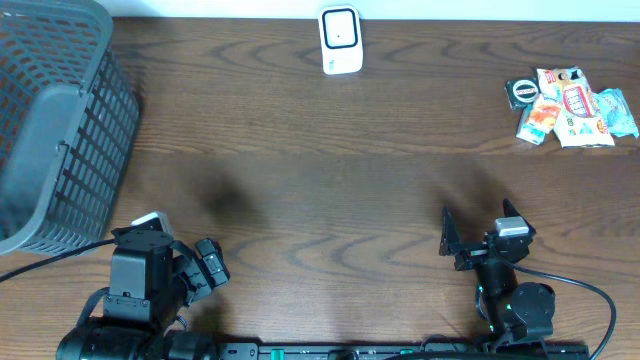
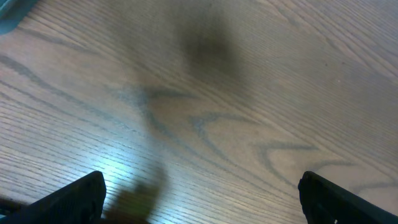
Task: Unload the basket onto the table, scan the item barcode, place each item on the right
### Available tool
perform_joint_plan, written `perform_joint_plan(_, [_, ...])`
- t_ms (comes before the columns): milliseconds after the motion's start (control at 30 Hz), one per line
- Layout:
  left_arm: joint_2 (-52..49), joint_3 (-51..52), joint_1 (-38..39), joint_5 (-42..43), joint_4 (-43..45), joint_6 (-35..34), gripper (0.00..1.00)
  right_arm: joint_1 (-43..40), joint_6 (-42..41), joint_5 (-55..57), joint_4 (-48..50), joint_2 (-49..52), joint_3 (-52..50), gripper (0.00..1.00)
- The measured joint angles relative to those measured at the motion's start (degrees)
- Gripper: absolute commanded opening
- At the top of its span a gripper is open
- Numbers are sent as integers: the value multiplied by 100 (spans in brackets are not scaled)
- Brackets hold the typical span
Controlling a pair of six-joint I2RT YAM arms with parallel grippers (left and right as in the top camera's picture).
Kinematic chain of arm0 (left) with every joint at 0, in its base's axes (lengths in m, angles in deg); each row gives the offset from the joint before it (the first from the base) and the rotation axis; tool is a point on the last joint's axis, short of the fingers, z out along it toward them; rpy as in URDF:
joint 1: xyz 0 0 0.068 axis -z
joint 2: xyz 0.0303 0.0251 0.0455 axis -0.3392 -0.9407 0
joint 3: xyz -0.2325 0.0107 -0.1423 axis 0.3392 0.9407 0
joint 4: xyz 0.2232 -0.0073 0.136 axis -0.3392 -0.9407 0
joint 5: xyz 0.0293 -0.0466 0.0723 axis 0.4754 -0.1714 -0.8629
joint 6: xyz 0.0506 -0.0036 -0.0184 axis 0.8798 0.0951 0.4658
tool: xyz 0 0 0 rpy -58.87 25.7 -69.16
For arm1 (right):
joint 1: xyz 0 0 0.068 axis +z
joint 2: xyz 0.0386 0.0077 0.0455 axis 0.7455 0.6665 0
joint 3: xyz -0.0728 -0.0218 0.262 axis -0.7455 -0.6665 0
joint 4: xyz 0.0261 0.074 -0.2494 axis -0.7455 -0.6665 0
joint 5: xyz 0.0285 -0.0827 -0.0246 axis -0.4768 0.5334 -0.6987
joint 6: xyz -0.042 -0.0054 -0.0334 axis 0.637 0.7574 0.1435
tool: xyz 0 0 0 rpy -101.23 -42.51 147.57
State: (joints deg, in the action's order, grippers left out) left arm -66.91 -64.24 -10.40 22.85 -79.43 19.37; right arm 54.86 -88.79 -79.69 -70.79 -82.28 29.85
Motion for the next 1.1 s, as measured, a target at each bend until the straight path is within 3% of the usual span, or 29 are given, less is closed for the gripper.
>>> perform_joint_plan(1100, [0,0,0,0,0,0,98,-236,-2,212,-2,0,-2,99])
